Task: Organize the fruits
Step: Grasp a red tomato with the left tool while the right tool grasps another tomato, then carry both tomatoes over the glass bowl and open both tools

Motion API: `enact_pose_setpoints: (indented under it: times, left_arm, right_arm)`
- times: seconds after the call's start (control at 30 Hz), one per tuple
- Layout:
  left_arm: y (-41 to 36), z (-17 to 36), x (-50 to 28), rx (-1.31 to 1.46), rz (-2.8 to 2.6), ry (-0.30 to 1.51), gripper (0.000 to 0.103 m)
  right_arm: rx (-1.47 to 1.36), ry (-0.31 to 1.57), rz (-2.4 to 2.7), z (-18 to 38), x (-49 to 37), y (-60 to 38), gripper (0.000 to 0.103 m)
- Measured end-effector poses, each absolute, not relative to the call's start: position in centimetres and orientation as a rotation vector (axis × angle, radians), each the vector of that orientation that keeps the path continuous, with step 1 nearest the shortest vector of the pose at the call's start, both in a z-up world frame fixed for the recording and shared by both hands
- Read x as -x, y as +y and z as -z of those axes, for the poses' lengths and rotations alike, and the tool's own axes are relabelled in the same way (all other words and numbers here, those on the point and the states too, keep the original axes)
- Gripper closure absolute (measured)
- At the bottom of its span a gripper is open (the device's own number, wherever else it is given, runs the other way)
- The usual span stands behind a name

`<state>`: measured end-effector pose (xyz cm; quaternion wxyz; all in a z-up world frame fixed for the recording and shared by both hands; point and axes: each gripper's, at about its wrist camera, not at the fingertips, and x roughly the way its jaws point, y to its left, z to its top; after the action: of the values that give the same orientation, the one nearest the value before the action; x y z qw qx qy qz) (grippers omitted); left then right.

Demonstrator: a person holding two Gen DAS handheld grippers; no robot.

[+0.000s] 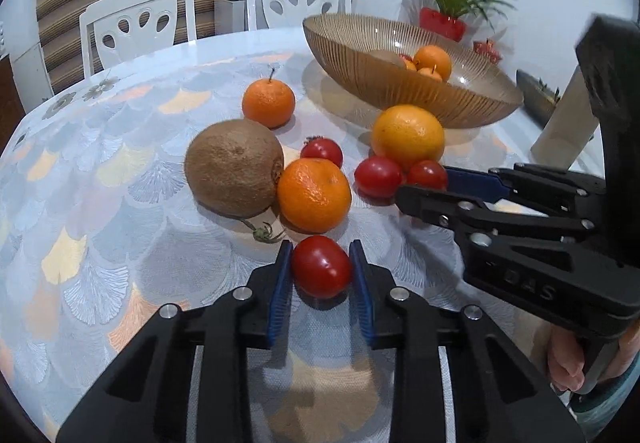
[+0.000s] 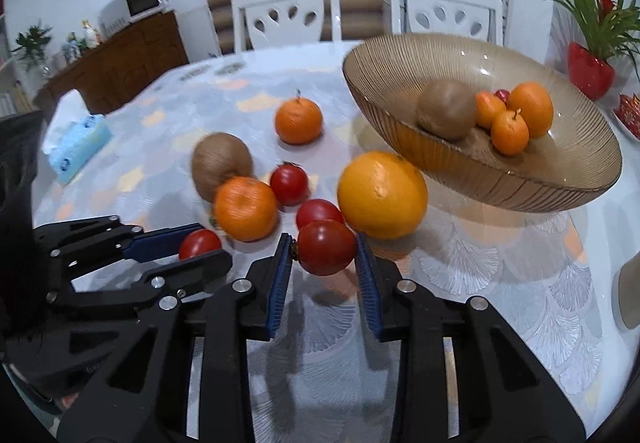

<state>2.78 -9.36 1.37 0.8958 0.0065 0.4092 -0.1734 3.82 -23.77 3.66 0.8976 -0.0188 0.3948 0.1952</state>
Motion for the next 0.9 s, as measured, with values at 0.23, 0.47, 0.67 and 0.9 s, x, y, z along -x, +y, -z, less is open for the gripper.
enact_pose_setpoints:
  times: [0.23,0.47,0.67,0.9]
  left_arm:
    - [-7.8,-3.0,-1.7,0.074,0.408,0.77,0.076]
    - [-7.3,-7.5,-0.2,0.072,0.451,0.665,0.076]
    - [-8.5,-13.1,-1.7,0.065,0.499,0.569,0.076]
    - [-11.8,-15.7,-8.0,0.127,0.57,0.589,0.076]
  right_arm:
    - [-0.038,0.798,-0.399,-4.9,-3.3,-25.5,0.07]
    - [-0.065,0.655,-0.344,-11.8,-1.3,-28.8,0.07]
    - [-0.097,0.576,-0.201,-16.6,-3.0,-32.2,0.07]
    - [-0.187,0.677,-0.109,-14.2,-7.3,-34.2,0.07]
